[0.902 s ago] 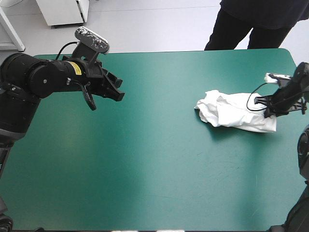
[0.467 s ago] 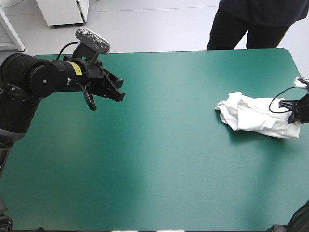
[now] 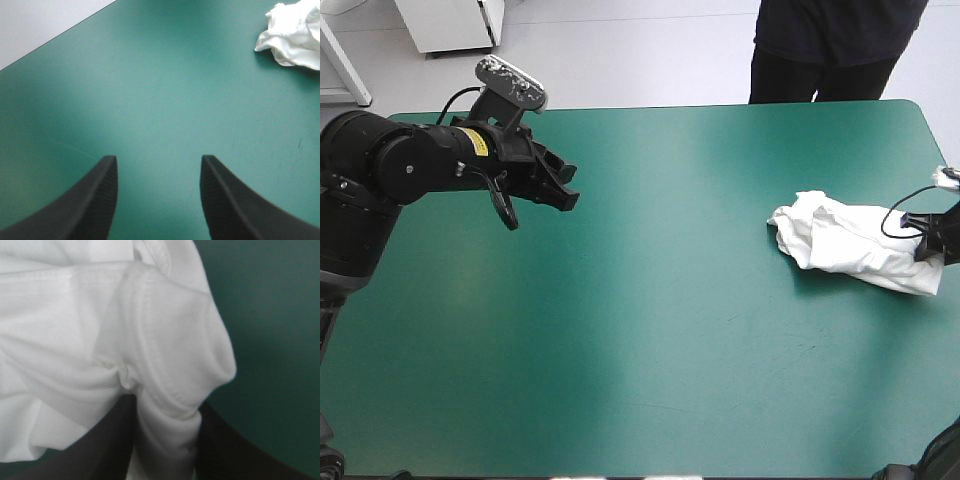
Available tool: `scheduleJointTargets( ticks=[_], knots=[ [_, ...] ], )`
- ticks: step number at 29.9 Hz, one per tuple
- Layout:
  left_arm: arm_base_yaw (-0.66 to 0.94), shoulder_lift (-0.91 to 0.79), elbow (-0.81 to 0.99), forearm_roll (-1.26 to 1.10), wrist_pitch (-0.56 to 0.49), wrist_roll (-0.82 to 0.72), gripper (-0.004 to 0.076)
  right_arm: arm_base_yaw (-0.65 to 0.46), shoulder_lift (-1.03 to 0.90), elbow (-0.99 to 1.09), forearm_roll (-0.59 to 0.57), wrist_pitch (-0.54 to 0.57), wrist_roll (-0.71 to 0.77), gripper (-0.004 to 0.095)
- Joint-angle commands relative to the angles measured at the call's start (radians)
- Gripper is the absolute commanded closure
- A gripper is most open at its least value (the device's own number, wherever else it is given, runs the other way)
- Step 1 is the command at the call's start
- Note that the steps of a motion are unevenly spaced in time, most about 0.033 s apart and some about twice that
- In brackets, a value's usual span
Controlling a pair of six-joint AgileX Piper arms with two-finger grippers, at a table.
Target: Fold the cloth
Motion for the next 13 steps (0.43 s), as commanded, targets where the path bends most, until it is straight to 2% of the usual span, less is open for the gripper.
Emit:
scheduleJointTargets(
  ticks=[1, 6, 8, 13],
  knots=[
    [0.001, -0.039, -0.026, -0.007, 0.025, -0.001, 0.0349, -0.025, -0.077, -0.021, 0.024, 0.012, -0.011, 0.0403],
    [0.001, -0.046, -0.026, 0.005, 0.025, 0.003, 0.0349, -0.053, -0.119, -0.021, 0.041, 0.004, -0.011, 0.0385],
    [0.001, -0.055, -0.026, 0.047, 0.025, 0.004, 0.0349, -0.069, -0.147, -0.021, 0.081, 0.004, -0.011, 0.0385],
    [0.001, -0.115, -0.026, 0.194, 0.025, -0.024, 0.0349, -0.08, -0.256, -0.021, 0.285, 0.013, -0.067, 0.0385]
  ],
)
